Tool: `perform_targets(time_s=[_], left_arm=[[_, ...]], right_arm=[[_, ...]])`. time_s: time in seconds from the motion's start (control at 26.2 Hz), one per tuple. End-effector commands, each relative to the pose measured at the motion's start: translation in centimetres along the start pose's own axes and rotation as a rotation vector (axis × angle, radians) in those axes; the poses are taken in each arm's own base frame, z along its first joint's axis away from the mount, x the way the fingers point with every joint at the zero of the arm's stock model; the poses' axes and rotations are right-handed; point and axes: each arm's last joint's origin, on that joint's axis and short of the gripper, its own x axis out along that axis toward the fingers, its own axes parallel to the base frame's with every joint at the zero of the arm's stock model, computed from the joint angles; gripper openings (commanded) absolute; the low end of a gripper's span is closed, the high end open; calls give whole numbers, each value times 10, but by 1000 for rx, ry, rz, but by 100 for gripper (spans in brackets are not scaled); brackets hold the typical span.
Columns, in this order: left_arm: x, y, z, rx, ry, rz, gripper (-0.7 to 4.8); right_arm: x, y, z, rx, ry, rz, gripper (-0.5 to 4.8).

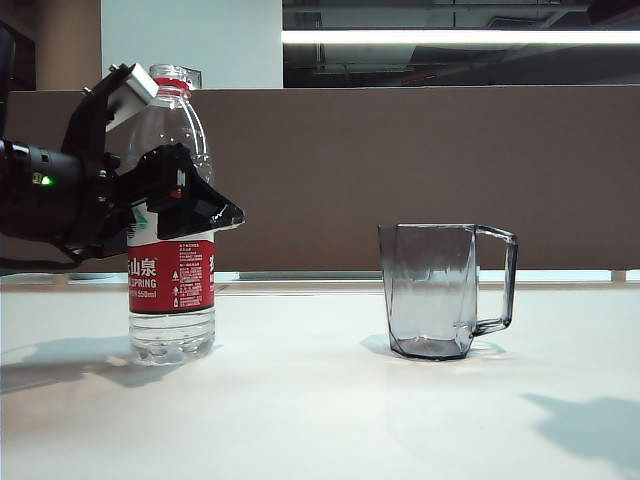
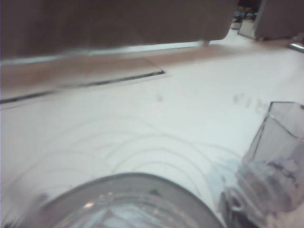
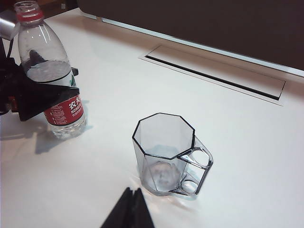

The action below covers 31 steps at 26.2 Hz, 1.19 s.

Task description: Pick up the mineral water bottle with the left hand on the table and pour water into the mug until it's half full.

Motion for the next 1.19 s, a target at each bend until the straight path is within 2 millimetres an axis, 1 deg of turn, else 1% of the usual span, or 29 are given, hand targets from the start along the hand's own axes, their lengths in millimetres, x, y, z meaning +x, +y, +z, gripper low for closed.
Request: perform_targets(time_s=[0.04,0.11,0.19,0.54,1.03,1.19], left_arm=[[1,0,2,7,-10,-1,479],[1,-1,2,6,-8,-3,471],[1,-1,2,6,-7,-3,384],[1,0,2,6,-7,-3,171],[2,-1,4,1,-13,-13,171],[14,-8,9,-4,25,-75,171]], right_arm=[[-1,0,3,9,-21,2,-2],[-1,0,3,9,-21,2,-2],[-1,0,3,9,-21,2,-2],[-1,0,3,9,-21,2,-2],[-1,0,3,9,-21,2,-2],[-1,0,3,9,-21,2,-2]])
